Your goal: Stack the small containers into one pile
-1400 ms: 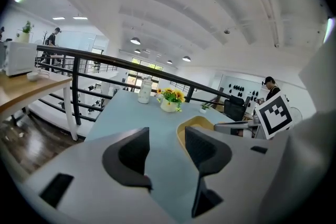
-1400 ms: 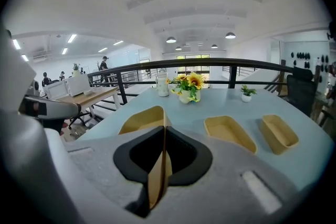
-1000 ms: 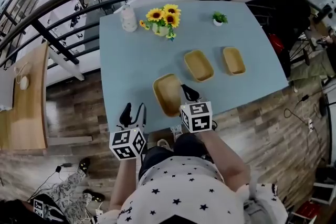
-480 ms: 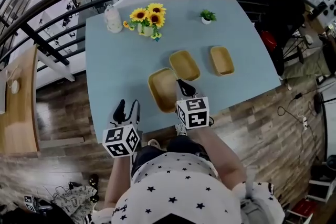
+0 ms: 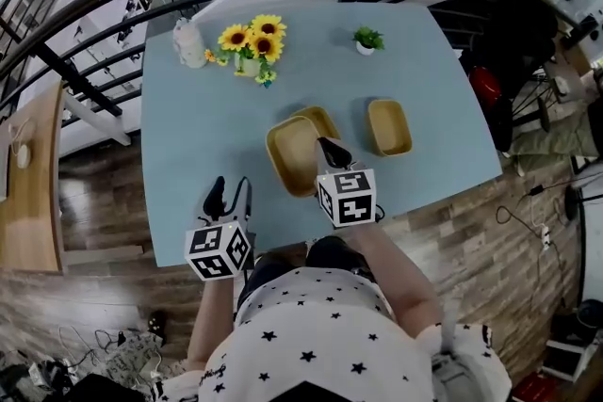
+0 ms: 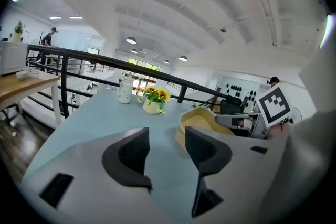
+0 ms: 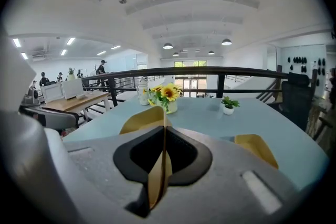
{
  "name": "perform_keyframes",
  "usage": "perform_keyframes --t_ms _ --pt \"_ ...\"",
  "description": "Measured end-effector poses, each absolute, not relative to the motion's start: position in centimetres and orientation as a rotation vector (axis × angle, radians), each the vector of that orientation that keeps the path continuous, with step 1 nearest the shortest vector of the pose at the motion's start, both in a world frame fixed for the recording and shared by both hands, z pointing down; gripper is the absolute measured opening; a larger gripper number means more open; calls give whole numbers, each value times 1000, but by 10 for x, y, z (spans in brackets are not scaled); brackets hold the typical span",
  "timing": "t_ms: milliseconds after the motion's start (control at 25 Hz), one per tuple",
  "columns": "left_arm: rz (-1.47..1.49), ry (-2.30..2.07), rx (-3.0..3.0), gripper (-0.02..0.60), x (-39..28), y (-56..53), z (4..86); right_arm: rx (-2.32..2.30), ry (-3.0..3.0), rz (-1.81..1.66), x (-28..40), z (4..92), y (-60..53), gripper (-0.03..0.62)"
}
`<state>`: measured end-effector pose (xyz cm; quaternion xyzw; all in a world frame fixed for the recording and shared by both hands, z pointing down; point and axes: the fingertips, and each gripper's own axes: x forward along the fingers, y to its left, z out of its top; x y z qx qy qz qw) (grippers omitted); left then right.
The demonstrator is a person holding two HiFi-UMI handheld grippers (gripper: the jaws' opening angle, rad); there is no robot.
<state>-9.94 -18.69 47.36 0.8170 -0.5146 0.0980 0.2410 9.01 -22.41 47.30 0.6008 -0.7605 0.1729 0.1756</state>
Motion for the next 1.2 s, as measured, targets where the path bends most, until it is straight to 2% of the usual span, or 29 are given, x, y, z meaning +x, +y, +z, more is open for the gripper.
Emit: perform_keyframes --t_ms 720,1200 --pt "287 -1454 2184 195 -46 -218 491 1671 -2169 506 151 487 -279 20" --pt "308 -1487 2133 196 -37 -223 502 1599 -2165 578 156 518 -291 20"
